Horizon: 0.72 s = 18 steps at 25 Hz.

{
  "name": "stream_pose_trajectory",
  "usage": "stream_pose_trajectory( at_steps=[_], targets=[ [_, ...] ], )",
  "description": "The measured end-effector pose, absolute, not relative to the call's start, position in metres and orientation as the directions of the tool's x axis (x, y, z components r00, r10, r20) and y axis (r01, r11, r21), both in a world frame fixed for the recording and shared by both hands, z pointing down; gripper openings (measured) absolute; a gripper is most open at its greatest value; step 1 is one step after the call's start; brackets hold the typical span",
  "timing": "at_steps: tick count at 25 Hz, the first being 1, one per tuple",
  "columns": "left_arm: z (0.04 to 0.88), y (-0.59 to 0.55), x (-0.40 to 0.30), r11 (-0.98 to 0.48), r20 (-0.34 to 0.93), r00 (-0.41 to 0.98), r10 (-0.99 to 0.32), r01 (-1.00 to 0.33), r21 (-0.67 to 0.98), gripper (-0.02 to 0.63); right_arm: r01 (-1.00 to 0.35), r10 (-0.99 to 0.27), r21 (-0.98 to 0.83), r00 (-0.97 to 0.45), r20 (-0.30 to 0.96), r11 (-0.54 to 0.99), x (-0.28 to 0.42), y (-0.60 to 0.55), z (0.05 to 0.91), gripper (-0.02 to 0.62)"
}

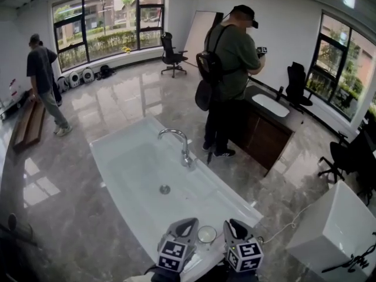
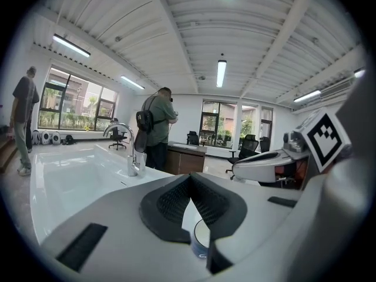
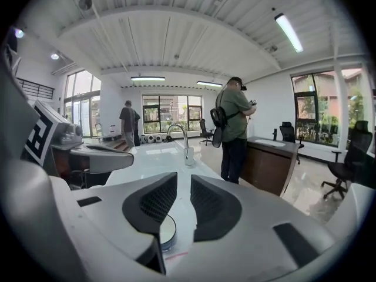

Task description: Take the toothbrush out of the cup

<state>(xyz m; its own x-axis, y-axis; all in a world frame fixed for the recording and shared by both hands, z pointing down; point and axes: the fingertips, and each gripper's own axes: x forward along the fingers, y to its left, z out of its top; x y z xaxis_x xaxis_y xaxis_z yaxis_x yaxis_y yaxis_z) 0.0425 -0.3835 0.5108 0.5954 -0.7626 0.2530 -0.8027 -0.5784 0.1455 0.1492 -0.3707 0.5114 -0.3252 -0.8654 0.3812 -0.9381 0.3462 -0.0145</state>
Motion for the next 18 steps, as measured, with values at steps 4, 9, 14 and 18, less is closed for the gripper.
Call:
stream_pose_trajectory(
  at_steps=[4,9,14,18],
  targets=[
    [0.493,-0.383,0.043,-0.583,0.218,0.595,-0.773,-0.803,0.124,0.000,-0.927,-0.877,0.024,-0.344,0.336,0.373,0.138,-0.361,0.485,0.018],
    [0.476,-0.375,0.046,-0.594,0.186,0.599,-0.779,-0.799,0.090,0.000,-0.925,-0.887,0.043,-0.348,0.303,0.378,0.130,-0.351,0.465,0.009],
    [0.466,-0.371,0.044,-0.602,0.167,0.603,-0.780,-0.796,0.065,0.000,-0.927,-0.894,0.045,-0.344,0.285,0.371,0.126,-0.348,0.458,-0.006],
    [0.464,-0.367,0.040,-0.599,0.162,0.600,-0.784,-0.799,0.059,0.000,-0.926,-0.894,0.061,-0.341,0.289,0.373,0.122,-0.344,0.459,-0.006]
  ],
)
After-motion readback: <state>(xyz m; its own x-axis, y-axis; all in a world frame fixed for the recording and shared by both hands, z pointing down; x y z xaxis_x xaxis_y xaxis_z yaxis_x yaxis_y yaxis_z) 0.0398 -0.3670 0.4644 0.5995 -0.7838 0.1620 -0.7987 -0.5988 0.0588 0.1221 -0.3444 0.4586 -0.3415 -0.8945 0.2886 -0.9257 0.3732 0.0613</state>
